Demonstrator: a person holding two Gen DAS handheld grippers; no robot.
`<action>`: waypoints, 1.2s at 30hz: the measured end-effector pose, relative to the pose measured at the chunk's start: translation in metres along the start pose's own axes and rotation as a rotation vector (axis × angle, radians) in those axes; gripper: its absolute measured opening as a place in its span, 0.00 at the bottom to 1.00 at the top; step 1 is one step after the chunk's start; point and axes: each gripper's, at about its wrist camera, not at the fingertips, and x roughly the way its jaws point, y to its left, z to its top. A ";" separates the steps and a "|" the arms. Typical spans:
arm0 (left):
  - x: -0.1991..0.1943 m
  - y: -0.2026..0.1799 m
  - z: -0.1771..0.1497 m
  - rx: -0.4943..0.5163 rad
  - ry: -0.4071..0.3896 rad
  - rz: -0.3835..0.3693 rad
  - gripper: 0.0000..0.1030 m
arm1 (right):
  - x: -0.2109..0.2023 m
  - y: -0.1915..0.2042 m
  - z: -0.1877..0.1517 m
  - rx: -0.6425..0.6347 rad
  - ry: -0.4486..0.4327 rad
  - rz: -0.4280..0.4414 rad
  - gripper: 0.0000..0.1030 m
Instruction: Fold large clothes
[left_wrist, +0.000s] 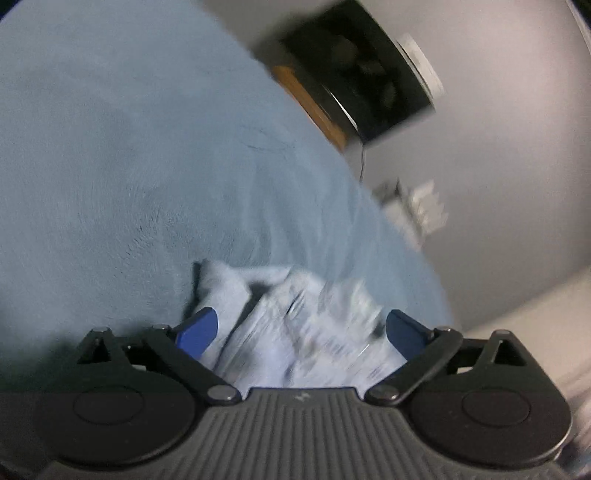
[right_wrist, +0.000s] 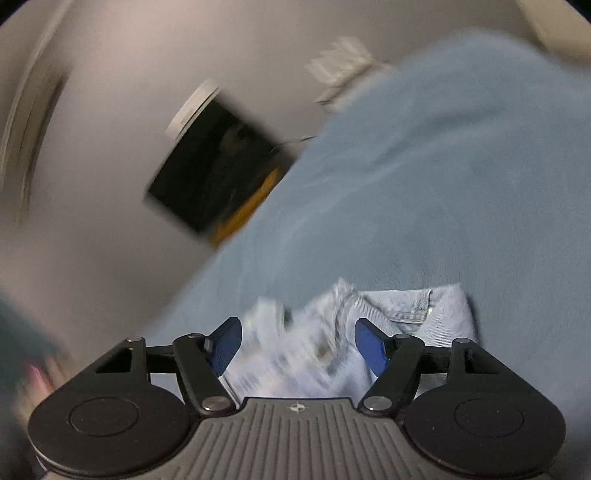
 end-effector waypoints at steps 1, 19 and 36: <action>0.000 -0.012 -0.010 0.111 0.010 0.039 0.94 | 0.003 0.013 -0.010 -0.125 0.019 -0.023 0.66; 0.009 0.014 -0.084 0.301 0.093 0.366 1.00 | 0.005 0.015 -0.057 -0.144 -0.001 -0.252 0.59; -0.124 -0.085 -0.214 0.588 -0.125 0.292 1.00 | -0.168 0.016 -0.137 0.135 -0.083 -0.128 1.00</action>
